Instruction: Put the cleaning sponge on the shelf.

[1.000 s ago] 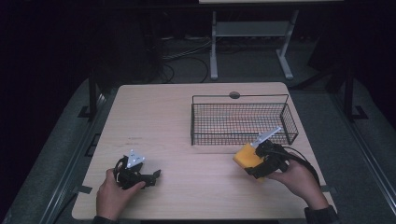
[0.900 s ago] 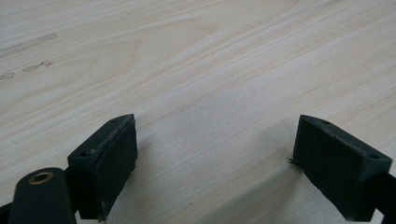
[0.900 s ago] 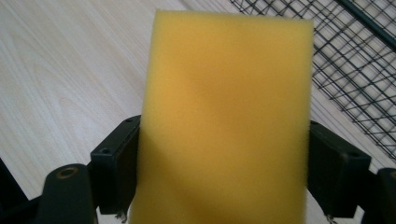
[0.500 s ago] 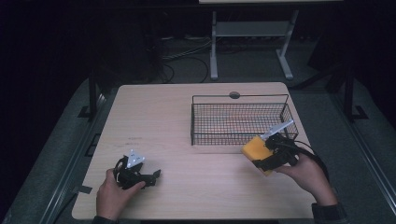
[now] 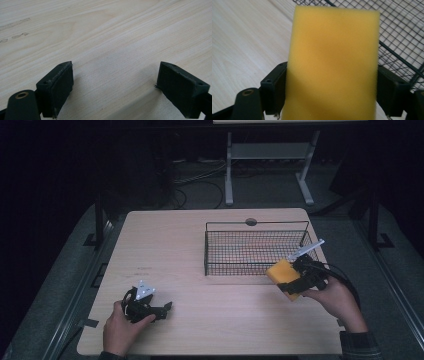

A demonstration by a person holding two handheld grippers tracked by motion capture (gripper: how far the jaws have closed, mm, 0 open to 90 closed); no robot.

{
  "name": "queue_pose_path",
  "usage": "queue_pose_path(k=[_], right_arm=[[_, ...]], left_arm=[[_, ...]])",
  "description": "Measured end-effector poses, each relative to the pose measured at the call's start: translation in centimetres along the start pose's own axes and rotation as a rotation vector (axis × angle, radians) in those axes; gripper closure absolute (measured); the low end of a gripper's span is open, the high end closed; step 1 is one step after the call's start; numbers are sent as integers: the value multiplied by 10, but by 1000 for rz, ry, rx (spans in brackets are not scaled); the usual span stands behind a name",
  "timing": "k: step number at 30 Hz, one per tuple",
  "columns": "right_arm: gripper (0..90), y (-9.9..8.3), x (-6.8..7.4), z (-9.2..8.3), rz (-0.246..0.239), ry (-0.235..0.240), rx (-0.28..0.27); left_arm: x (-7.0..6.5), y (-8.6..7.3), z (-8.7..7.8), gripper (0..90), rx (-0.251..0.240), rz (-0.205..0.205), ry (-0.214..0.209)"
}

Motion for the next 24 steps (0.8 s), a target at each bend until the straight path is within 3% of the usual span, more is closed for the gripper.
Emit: queue_pose_path(k=[24], right_arm=[[217,9,-57,-6,116,-58,15]], left_arm=[[0,0,0,129,0,-2,-1]])
Point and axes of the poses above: each handheld gripper's, and its own axes: z roughly forward along the jaws, y roughly out of its top, x roughly to its left, the point moved 10 cm from there along z, roughly forward along the jaws, and after that the axes turned 1 degree about -x, right-handed, at the moved point
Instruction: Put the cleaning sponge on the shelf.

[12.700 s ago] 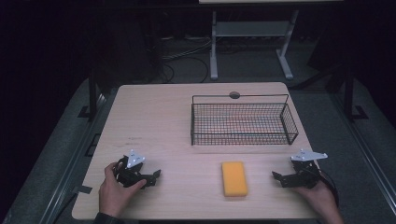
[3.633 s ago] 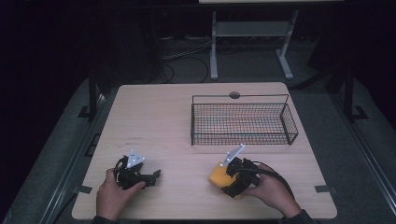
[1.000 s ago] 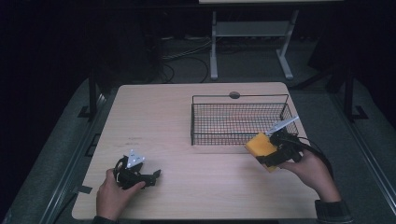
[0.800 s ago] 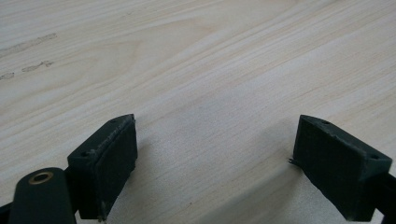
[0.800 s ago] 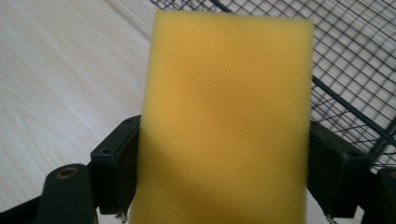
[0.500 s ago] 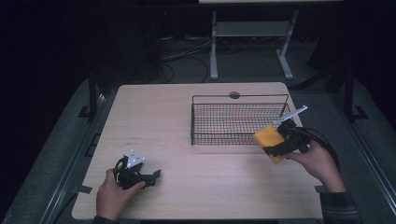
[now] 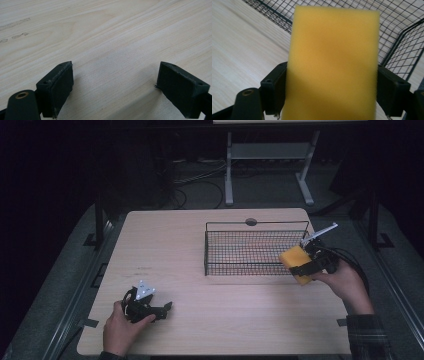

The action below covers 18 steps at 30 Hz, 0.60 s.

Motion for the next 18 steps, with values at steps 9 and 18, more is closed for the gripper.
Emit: queue_pose_path(k=[9,18], right_arm=[[216,9,-16,3,40,-17,1],[216,17,-33,7,87,-39,8]], left_arm=[[0,0,0,129,0,0,0],[0,0,0,129,0,0,0]])
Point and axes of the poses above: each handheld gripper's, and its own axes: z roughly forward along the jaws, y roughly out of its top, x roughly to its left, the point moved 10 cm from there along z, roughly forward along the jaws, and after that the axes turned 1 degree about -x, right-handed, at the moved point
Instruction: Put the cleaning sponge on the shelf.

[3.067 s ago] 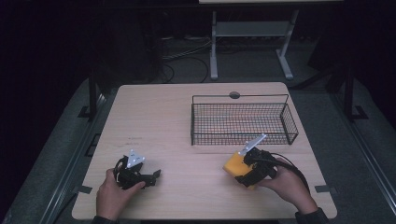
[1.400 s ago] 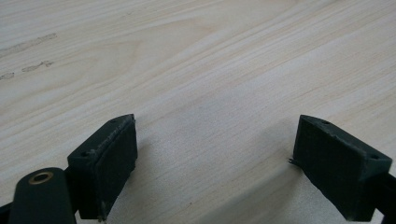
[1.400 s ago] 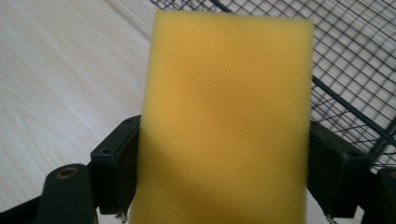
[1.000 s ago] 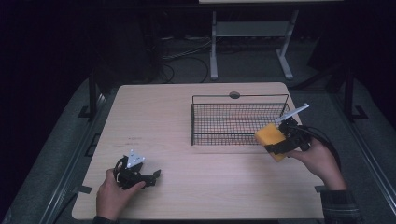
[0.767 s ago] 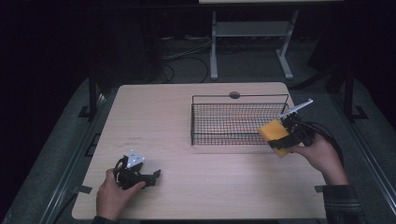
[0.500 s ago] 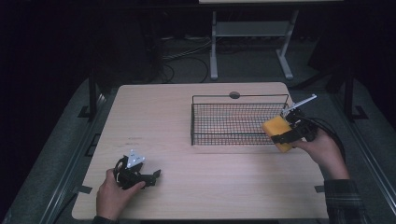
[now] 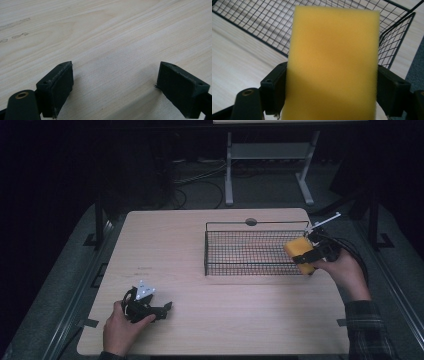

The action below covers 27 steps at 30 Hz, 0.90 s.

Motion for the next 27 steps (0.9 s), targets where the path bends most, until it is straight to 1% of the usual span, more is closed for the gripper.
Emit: queue_pose_path(k=[1,2,3,11,18,23,27], right_arm=[[216,3,-4,1,5,-7,-3],[216,3,-4,1,5,-7,-3],[216,6,-7,2,17,-15,-4],[216,17,-16,8,43,-27,-4],[216,27,-22,17,70,-39,-4],[216,30,-26,23,88,-42,-2],[216,33,-29,31,98,-43,11]], left_arm=[[0,0,0,129,0,0,0],[0,0,0,129,0,0,0],[0,0,0,129,0,0,0],[0,0,0,129,0,0,0],[0,0,0,129,0,0,0],[0,0,0,129,0,0,0],[0,0,0,129,0,0,0]])
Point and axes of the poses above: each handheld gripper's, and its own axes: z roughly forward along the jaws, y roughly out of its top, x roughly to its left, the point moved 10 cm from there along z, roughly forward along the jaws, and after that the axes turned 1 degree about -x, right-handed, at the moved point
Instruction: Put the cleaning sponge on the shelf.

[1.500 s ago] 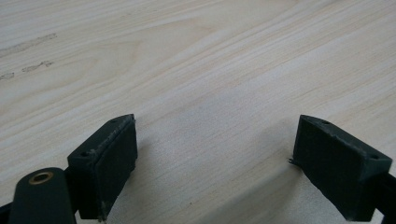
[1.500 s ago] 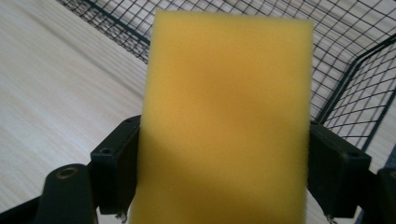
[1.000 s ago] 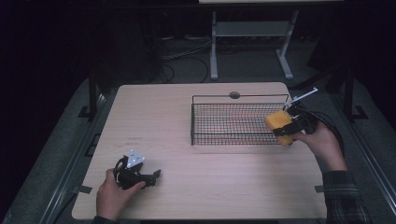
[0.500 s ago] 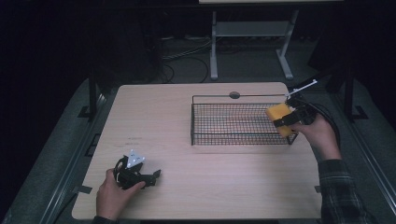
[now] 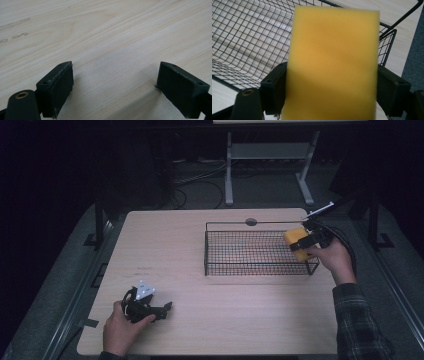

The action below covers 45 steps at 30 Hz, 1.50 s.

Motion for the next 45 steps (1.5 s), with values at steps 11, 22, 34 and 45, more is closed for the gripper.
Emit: queue_pose_path(k=[11,22,34,45], right_arm=[[215,3,-6,15,18,-6,17],[214,2,-6,27,7,-11,43],[191,-1,-3,35,4,2,66],[178,-2,0,34,-7,8,62]], left_arm=[[0,0,0,129,0,0,0],[0,0,0,129,0,0,0],[0,0,0,129,1,-1,0],[0,0,0,130,0,0,0]])
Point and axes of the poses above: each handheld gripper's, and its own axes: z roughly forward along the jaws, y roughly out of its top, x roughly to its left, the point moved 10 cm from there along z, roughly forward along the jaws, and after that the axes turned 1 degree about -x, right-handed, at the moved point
